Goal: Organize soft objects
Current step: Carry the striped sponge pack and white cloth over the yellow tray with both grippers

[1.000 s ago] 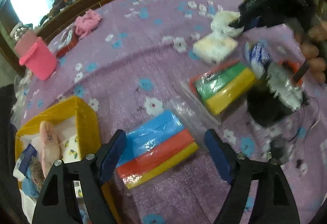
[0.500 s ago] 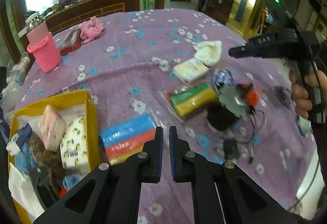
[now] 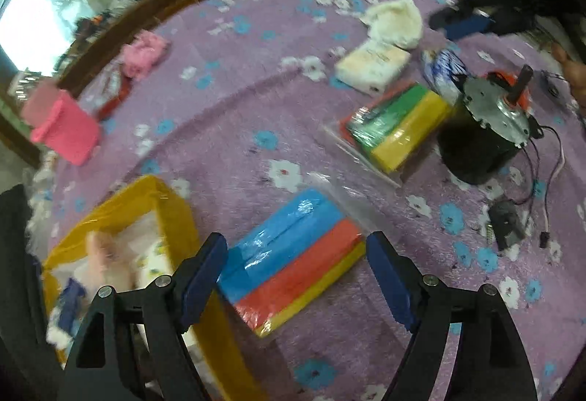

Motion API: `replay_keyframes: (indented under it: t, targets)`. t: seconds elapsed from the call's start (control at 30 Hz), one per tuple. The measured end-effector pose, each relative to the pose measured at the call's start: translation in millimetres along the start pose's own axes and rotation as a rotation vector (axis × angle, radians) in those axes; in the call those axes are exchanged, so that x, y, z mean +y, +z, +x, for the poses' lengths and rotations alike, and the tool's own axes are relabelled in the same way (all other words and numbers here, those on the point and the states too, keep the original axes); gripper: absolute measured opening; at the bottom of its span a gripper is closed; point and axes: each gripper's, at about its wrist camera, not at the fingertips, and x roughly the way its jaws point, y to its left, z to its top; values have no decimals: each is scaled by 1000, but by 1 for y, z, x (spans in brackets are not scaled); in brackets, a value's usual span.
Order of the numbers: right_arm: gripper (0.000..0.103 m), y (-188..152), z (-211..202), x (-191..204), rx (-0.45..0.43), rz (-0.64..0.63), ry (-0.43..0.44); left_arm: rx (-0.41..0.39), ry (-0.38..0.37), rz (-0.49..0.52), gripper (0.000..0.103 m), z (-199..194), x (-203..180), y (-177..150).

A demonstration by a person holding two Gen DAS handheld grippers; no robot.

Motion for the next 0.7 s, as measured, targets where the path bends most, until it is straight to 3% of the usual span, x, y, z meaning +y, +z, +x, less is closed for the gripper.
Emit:
replay_keyframes:
  t: [0.13,0.2,0.33,0.4,0.53,0.57,0.6,0.63,0.67,0.7]
  targets:
    - [38,17,19,7,19,26,-32,49,-35,56,81,8,-9,7]
    - [39,24,27,12,29,24,-39,63,-64,58,72,10,-7,9]
    - [43,32,43,26,54,-30,-94,60,-151,52,67,6,-7,10]
    - [53,34,49,35,58,-67,-123,60,-183,35,67,5,-7,11]
    - [56,32,56,49,69,-156,-204,63,-170,-57,71,14,1,16]
    - [54,32,57,50,74,-178,-216,57,-176,-87,71,13,2,13]
    - [38,31,56,51,69,-194,-233,49,-178,-112,68,14,3,12]
    - [30,31,55,49,63,-197,-248,35,-174,-135,64,15,3,12]
    - [21,31,52,47,61,-194,-235,22,-175,-147,52,15,1,11]
    - [16,30,47,44,57,-186,-213,12,-189,-155,49,13,-1,9]
